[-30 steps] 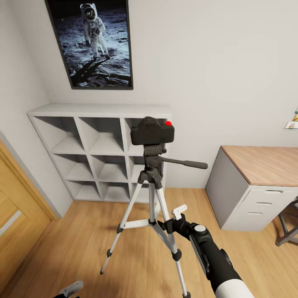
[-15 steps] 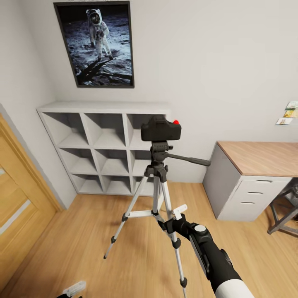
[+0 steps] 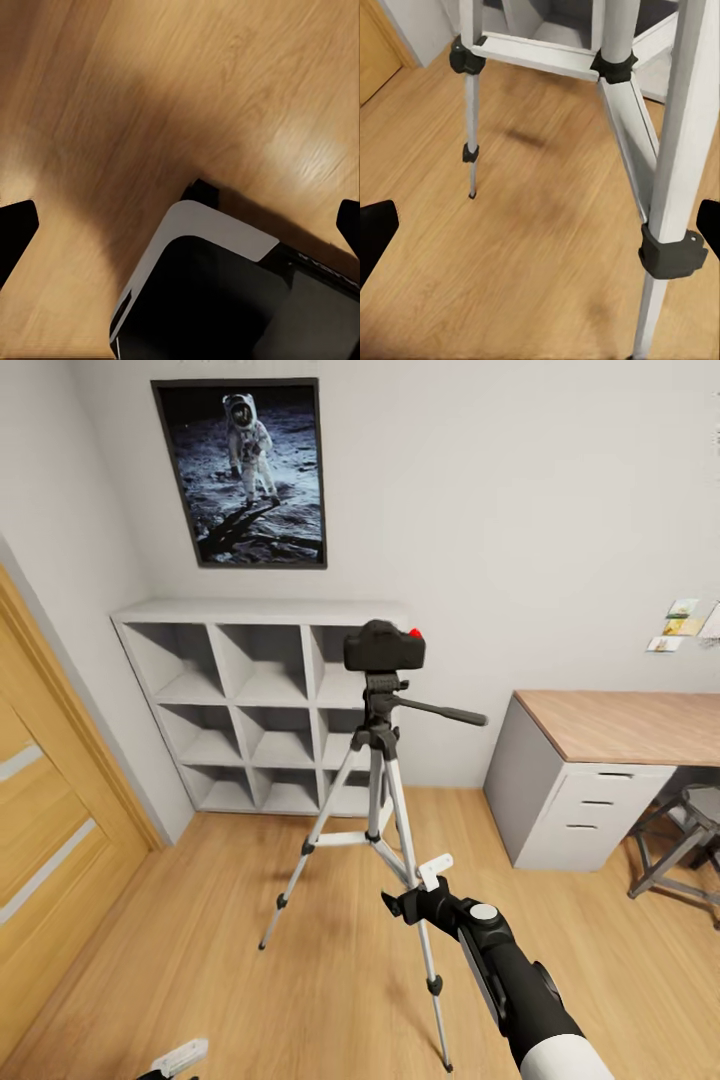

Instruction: Attach the digital camera to the camera tripod in the bedroom.

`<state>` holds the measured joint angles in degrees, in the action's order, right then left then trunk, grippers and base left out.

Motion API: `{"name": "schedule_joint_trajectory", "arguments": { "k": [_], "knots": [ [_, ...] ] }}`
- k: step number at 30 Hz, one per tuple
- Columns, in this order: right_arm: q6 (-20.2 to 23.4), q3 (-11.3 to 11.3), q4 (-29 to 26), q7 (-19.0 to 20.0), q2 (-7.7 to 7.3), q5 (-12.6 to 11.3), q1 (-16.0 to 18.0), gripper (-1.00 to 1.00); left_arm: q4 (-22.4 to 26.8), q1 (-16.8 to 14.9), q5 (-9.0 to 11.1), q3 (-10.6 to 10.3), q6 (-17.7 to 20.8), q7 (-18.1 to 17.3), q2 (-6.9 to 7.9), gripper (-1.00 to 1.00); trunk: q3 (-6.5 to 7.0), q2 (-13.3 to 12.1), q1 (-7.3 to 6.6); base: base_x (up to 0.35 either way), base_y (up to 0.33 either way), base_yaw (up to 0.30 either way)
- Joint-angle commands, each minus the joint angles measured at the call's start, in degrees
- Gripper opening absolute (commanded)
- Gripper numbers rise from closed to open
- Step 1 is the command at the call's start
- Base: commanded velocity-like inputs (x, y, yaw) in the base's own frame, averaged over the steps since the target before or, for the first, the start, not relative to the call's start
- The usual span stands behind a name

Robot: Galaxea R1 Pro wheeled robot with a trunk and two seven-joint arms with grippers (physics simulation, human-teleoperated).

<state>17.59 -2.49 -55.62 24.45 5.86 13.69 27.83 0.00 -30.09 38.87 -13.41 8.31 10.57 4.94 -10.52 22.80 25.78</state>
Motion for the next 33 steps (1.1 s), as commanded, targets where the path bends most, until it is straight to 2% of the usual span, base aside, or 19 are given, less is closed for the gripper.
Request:
{"name": "schedule_joint_trajectory", "arguments": {
  "k": [1,12,18,33],
  "knots": [
    [0.2,0.1,-0.1,0.3,0.03,0.6,0.0,1.00,0.0,-0.1,0.4,-0.5,0.2,0.1,0.02,1.00,-0.12,0.1,0.01,-0.235,0.000,0.000],
    [0.2,0.2,-0.2,0.2,-0.06,0.6,0.0,1.00,0.0,-0.1,0.4,-0.5,0.2,0.1,0.07,1.00,-0.12,0.1,0.01,-0.033,0.000,0.000],
    [0.3,0.3,-0.1,0.3,-0.11,0.6,0.0,1.00,0.0,0.9,0.4,-0.5,-0.1,0.1,0.09,1.00,-0.12,0.1,0.01,-0.001,0.000,0.000],
    [0.4,0.3,-0.1,0.3,-0.99,0.5,0.0,1.00,0.0,1.5,0.5,-0.6,-0.4,0.1,0.24,1.00,-0.12,0.1,0.01,0.000,0.000,0.000]
  ]
}}
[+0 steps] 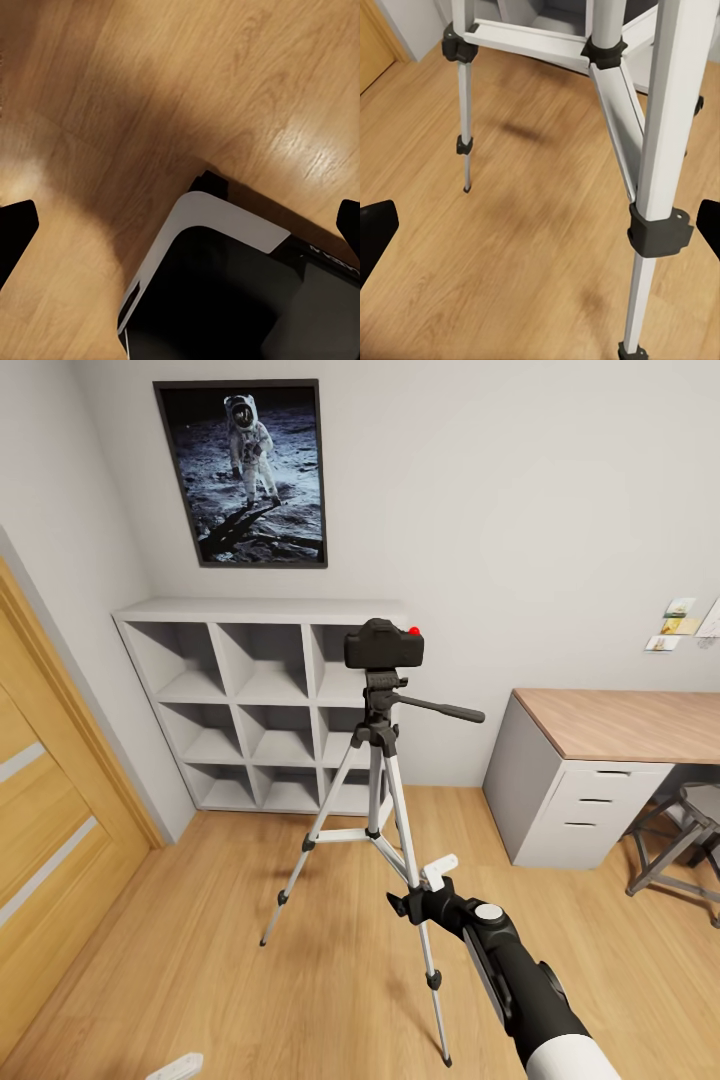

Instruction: Attach the digital camera to the camera tripod in the bedroom.

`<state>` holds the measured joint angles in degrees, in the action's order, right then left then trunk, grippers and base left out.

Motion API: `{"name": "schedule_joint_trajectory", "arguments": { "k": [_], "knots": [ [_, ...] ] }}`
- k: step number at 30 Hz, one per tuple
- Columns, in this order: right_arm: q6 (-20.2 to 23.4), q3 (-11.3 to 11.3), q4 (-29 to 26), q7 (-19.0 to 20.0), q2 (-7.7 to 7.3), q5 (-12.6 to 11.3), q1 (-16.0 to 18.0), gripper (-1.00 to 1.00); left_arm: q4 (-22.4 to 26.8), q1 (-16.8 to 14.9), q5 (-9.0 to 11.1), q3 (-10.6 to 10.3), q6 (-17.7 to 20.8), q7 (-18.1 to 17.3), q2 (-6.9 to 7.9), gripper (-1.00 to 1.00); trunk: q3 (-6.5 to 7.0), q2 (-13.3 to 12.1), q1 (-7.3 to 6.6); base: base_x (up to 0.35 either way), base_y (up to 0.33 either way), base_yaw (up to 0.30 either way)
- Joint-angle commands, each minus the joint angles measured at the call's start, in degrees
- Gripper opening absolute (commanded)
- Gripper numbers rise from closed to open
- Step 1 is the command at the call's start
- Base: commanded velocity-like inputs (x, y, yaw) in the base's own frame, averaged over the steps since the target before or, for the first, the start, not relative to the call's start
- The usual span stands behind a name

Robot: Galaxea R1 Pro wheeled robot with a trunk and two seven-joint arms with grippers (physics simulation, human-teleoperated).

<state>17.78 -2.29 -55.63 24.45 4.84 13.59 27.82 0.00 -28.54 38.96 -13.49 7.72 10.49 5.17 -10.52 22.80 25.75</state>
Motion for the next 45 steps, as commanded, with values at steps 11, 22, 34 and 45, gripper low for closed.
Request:
{"name": "schedule_joint_trajectory", "arguments": {
  "k": [11,22,34,45],
  "knots": [
    [0.3,0.1,-0.1,0.3,-0.01,0.6,0.0,1.00,0.0,0.0,0.4,-0.5,0.2,0.1,0.01,1.00,-0.11,0.1,0.03,0.000,0.000,0.000],
    [0.7,0.1,-0.2,0.4,-0.28,0.7,0.0,1.00,0.0,0.1,0.3,-0.5,-0.1,0.1,-0.13,1.00,-0.11,0.1,0.03,0.000,0.000,0.000],
    [5.2,0.3,-0.1,0.2,-0.73,0.5,0.0,1.00,0.0,0.2,0.3,-0.5,0.0,0.1,-0.17,1.00,0.07,0.1,0.03,0.000,0.000,0.000],
    [7.3,0.3,-0.1,0.1,-0.73,0.5,0.0,1.00,0.0,0.2,0.4,-0.5,0.0,0.1,-0.17,1.00,1.00,0.1,0.03,0.000,0.000,0.000]
  ]
}}
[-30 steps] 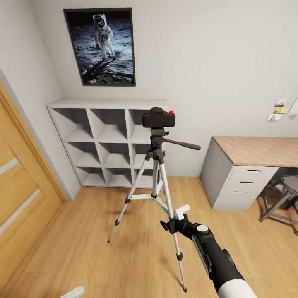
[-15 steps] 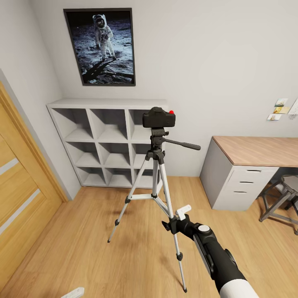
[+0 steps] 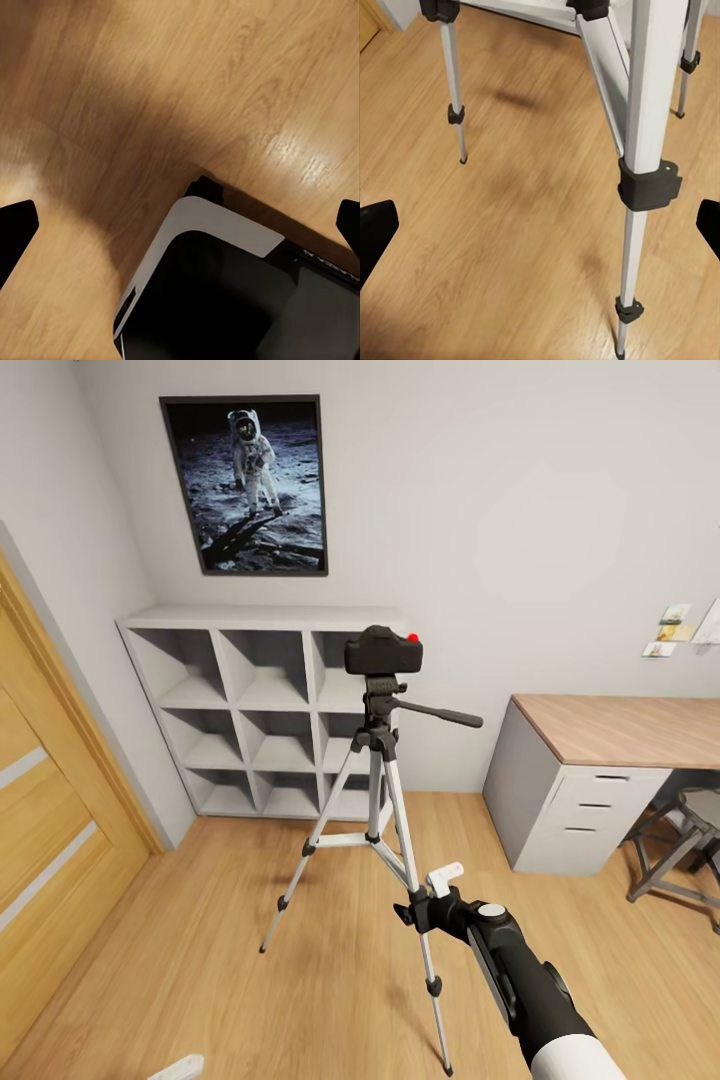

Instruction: Attach the digital camera to the camera tripod in the bedroom.

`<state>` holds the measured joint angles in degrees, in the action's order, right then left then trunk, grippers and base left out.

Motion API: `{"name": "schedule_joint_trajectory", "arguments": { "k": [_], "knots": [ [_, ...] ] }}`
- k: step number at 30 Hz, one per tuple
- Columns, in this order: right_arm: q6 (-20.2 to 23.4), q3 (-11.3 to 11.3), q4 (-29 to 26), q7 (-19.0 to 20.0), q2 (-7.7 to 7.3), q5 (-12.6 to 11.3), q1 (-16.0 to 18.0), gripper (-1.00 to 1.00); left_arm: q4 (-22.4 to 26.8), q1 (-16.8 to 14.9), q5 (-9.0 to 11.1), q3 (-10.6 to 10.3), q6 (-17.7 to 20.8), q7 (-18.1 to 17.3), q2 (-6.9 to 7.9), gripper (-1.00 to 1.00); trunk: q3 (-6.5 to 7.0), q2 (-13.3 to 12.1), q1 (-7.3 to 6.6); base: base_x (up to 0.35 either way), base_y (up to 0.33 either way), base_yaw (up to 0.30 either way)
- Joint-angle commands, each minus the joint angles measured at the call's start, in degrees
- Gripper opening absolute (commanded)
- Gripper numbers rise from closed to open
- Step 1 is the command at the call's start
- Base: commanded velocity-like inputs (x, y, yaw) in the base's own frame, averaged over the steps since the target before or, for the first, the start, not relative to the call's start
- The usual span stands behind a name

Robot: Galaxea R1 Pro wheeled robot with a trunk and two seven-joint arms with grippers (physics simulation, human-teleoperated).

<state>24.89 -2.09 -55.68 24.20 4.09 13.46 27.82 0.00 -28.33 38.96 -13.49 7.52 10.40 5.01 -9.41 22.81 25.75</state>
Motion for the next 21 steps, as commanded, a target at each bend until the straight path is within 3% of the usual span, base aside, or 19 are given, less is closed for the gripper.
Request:
{"name": "schedule_joint_trajectory", "arguments": {
  "k": [1,14,21],
  "knots": [
    [0.3,0.1,-0.1,0.4,0.02,0.6,0.0,1.00,0.0,-0.1,0.4,-0.5,0.2,0.2,0.00,1.00,-0.02,0.1,0.04,0.000,0.000,0.000],
    [0.9,0.2,1.1,-2.1,-0.22,0.6,0.0,1.00,0.0,0.9,0.4,-0.5,0.2,0.2,-0.01,1.00,1.15,0.1,0.04,0.000,0.000,0.000],
    [4.9,0.2,8.3,-3.6,-4.33,0.5,0.0,1.00,0.0,2.2,0.5,-0.5,0.2,0.2,0.06,1.00,1.78,0.1,0.04,0.000,0.000,0.000]
  ]
}}
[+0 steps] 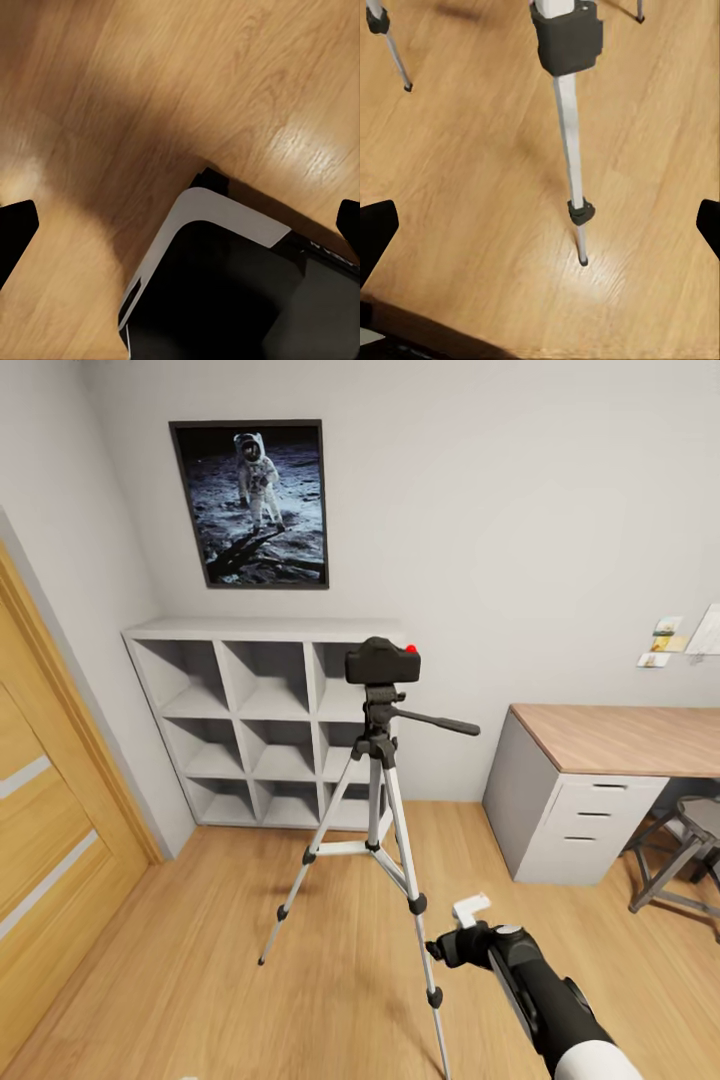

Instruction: Attach the digital camera to the camera tripod in the bedroom.

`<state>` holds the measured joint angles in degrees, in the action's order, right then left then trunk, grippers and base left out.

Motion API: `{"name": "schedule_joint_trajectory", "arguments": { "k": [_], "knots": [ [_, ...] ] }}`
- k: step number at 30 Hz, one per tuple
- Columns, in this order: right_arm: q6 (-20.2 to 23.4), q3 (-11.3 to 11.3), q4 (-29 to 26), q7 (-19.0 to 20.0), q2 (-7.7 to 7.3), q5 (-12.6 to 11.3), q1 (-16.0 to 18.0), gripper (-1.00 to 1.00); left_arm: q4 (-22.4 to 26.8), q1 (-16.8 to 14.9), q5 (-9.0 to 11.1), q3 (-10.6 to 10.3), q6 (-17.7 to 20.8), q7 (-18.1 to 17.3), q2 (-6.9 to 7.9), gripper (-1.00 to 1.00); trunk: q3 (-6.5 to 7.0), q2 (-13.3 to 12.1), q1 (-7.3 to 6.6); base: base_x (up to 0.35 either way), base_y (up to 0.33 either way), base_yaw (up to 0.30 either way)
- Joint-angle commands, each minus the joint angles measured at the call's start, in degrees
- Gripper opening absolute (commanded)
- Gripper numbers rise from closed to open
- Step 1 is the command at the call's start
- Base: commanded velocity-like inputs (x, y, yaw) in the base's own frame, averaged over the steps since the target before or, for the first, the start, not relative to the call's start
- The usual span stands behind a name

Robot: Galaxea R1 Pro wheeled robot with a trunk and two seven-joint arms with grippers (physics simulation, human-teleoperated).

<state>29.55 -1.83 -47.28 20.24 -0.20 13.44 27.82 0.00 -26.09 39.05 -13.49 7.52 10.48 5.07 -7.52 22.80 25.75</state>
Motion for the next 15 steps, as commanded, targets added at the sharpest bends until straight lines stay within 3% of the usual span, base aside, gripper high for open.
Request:
{"name": "schedule_joint_trajectory", "arguments": {
  "k": [1,6,8,9,11,12,15],
  "knots": [
    [0.6,0.0,1.0,0.3,-0.59,0.5,0.0,1.00,0.0,0.1,0.4,-0.5,0.2,0.2,0.01,1.00,-0.02,0.1,0.04,0.000,0.000,0.000],
    [1.6,-0.1,10.1,0.1,-4.88,0.4,0.0,1.00,0.0,0.8,0.5,-0.5,0.2,0.2,-0.03,1.00,0.43,0.1,0.04,0.000,0.000,0.000],
    [1.6,-0.1,15.5,0.0,-7.06,0.4,0.0,1.00,0.0,1.0,0.5,-0.5,0.1,0.2,-0.04,1.00,0.61,0.1,0.04,0.000,0.000,0.000],
    [1.5,0.0,22.3,-0.1,-9.23,0.3,0.0,1.00,0.0,1.1,0.5,-0.5,0.1,0.2,-0.05,1.00,0.70,0.1,0.04,0.000,0.000,0.000],
    [1.4,-0.1,27.2,-0.2,-10.37,0.3,0.0,1.00,0.0,1.1,0.5,-0.5,0.1,0.2,-0.05,1.00,0.89,0.1,0.04,0.000,0.000,0.000],
    [1.1,-0.1,32.2,-0.2,-11.05,0.3,0.0,1.00,0.0,1.1,0.5,-0.5,0.1,0.2,-0.06,1.00,0.98,0.1,0.04,0.000,0.000,0.000],
    [-1.4,-0.1,40.1,-0.2,-11.52,0.3,0.0,1.00,0.0,1.1,0.5,-0.5,0.1,0.1,-0.06,1.00,1.25,0.1,0.04,0.000,0.000,0.000]
  ]
}}
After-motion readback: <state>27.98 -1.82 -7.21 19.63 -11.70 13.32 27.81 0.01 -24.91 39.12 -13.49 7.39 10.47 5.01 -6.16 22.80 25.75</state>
